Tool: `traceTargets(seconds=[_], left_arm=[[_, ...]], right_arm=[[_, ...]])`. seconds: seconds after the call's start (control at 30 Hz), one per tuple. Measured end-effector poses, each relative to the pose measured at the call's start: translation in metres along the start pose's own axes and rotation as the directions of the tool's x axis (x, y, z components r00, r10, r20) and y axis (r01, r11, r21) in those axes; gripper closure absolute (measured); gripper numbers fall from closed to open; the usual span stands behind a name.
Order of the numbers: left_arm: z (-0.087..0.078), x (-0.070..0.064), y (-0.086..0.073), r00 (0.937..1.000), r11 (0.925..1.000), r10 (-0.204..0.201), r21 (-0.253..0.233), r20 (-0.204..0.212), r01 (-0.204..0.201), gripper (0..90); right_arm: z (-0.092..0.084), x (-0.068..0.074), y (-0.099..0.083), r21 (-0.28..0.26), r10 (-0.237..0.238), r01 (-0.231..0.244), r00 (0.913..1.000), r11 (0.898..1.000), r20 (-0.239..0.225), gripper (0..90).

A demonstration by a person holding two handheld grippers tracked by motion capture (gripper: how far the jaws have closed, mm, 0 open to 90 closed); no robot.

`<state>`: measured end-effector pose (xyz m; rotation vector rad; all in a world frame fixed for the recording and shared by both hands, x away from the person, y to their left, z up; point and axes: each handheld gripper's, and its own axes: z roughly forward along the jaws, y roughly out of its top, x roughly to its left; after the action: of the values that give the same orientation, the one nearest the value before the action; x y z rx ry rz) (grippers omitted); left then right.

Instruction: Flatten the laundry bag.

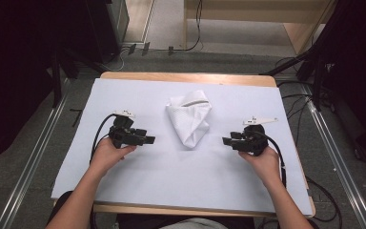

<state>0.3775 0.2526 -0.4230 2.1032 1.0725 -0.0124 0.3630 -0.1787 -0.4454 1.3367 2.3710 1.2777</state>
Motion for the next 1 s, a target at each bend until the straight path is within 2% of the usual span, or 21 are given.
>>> traceTargets(seconds=[0.13, 0.27, 1.0], left_arm=[[0.0003, 0.0011, 0.0, 0.9999, 1.0, 0.0, 0.005, -0.014, 0.0, 40.4], [0.0012, 0.0006, 0.0005, 0.9998, 0.9999, 0.009, 0.009, -0.016, -0.009, 40.4], [0.0009, 0.0005, 0.0014, 0.9997, 0.9999, 0.013, 0.006, -0.019, -0.012, 40.1]], right_arm=[[-0.0006, 0.0027, -0.0002, -0.003, -0.027, 0.027, 0.9996, 1.0, 0.0, 52.2], [-0.0012, 0.0034, -0.0006, -0.001, -0.033, 0.033, 0.9994, 0.999, 0.01, 51.3], [-0.004, 0.0036, 0.0009, -0.011, -0.004, 0.004, 1.0, 1.0, 0.008, 53.1]])
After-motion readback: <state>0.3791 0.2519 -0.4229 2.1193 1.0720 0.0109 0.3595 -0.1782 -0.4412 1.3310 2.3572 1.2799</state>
